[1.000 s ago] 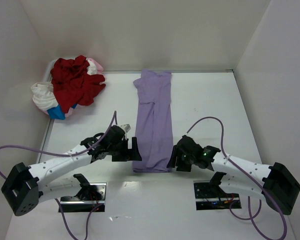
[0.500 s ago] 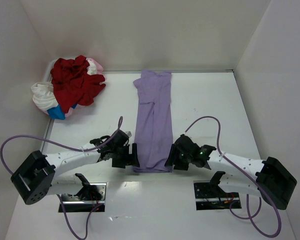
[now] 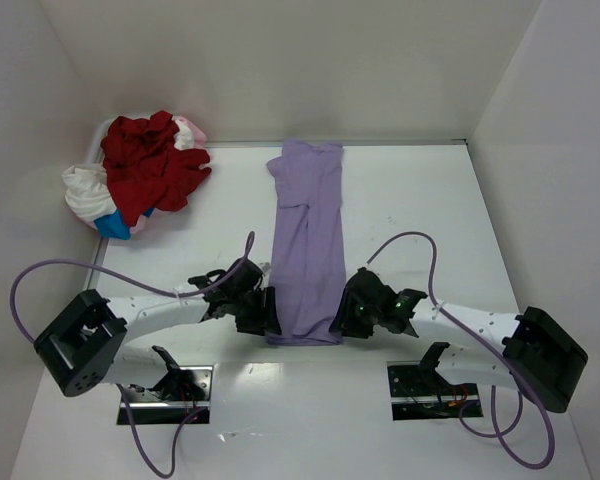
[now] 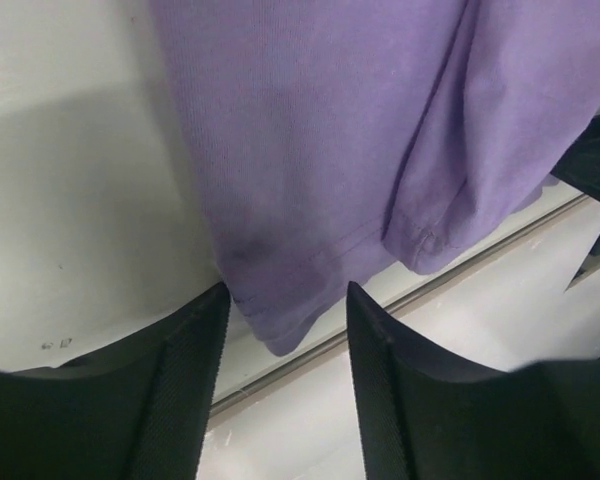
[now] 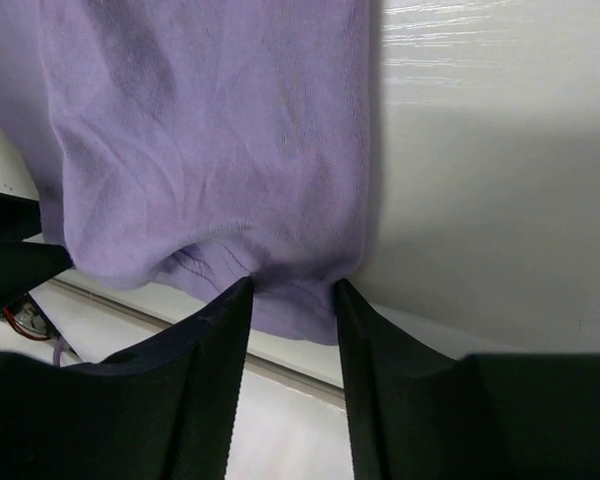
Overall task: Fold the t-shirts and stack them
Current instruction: Grab the bottom of the folded rectangular tshirt with both arms, then fold the folded rectangular tshirt in 1/3 of the way
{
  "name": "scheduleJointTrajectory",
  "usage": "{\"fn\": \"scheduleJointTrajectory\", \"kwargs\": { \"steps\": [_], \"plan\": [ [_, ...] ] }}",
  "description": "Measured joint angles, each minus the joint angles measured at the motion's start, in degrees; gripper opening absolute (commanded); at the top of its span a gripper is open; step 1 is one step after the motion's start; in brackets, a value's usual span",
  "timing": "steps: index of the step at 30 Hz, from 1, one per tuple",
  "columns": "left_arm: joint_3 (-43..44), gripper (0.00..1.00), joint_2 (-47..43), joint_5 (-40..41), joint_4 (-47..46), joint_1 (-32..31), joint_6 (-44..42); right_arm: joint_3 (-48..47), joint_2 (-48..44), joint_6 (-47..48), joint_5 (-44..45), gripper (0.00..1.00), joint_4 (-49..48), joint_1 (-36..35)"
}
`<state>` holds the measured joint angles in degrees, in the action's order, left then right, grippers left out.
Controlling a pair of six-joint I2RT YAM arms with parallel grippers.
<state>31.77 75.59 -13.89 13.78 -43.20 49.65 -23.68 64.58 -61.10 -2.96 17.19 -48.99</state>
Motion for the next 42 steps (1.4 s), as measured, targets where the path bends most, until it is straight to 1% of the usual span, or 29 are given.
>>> {"fn": "scheduleJointTrajectory", "kwargs": {
  "steps": [1,2,3,4,5,6,7,8,9,11,17,22,26,30,36,39,42],
  "plan": [
    [0.0,0.56,0.2,-0.2,-0.1,0.0,0.0,0.0,0.2,0.0,-0.1,0.41,-0.2,0.0],
    [0.0,0.53,0.5,-0.2,-0.3,0.0,0.0,0.0,0.4,0.0,-0.1,0.36,-0.4,0.0],
    [0.0,0.48,0.7,-0.4,-0.5,0.0,0.0,0.0,0.6,0.0,-0.1,0.33,-0.5,0.0],
    [0.0,0.44,1.1,-0.4,-0.6,0.0,0.0,0.0,1.0,0.0,-0.2,0.30,-0.5,0.0],
    [0.1,0.40,1.6,-0.6,-0.7,0.0,-0.1,0.0,1.1,0.0,-0.1,0.23,-0.6,0.0],
    [0.2,0.36,2.0,-0.9,-0.9,0.1,-0.1,0.0,1.2,0.1,-0.1,0.18,-0.6,0.0],
    [0.2,0.27,2.5,-1.0,-1.1,0.1,-0.1,0.0,1.4,0.1,0.0,0.14,-0.5,0.0],
    [0.3,0.23,3.0,-1.1,-1.2,0.1,-0.3,0.0,1.6,0.1,0.0,0.09,-0.5,0.0],
    [0.4,0.18,3.5,-1.4,-1.4,0.1,-0.2,0.0,1.7,0.2,0.1,0.00,-0.5,0.0],
    [0.5,0.00,4.2,-1.5,-1.5,0.1,-0.1,0.0,1.8,0.1,0.2,0.00,-0.4,0.0],
    [1.1,0.00,4.3,-1.6,-0.7,0.0,-0.2,0.0,0.3,0.0,0.4,0.00,1.2,0.0],
    [3.8,0.00,2.5,-0.5,5.6,0.0,-1.7,-3.1,-2.5,0.0,0.6,0.00,5.2,0.0],
    [10.4,0.00,-1.6,1.5,12.0,0.3,-3.5,-9.3,-2.9,0.6,1.5,0.00,7.9,0.5],
    [18.1,0.00,-1.9,2.1,13.7,3.1,-7.4,-15.2,-2.1,2.7,2.0,0.00,8.1,4.0],
    [24.7,0.00,3.7,1.2,14.5,12.0,-13.6,-23.0,4.7,8.5,2.6,0.00,8.0,13.2],
    [28.0,0.00,9.1,-0.9,14.5,16.0,-16.8,-25.9,8.9,11.5,2.5,0.00,7.4,18.1],
    [33.0,0.00,15.7,-3.7,13.9,18.3,-19.8,-28.9,13.2,13.6,1.9,0.00,6.2,21.5]
  ]
}}
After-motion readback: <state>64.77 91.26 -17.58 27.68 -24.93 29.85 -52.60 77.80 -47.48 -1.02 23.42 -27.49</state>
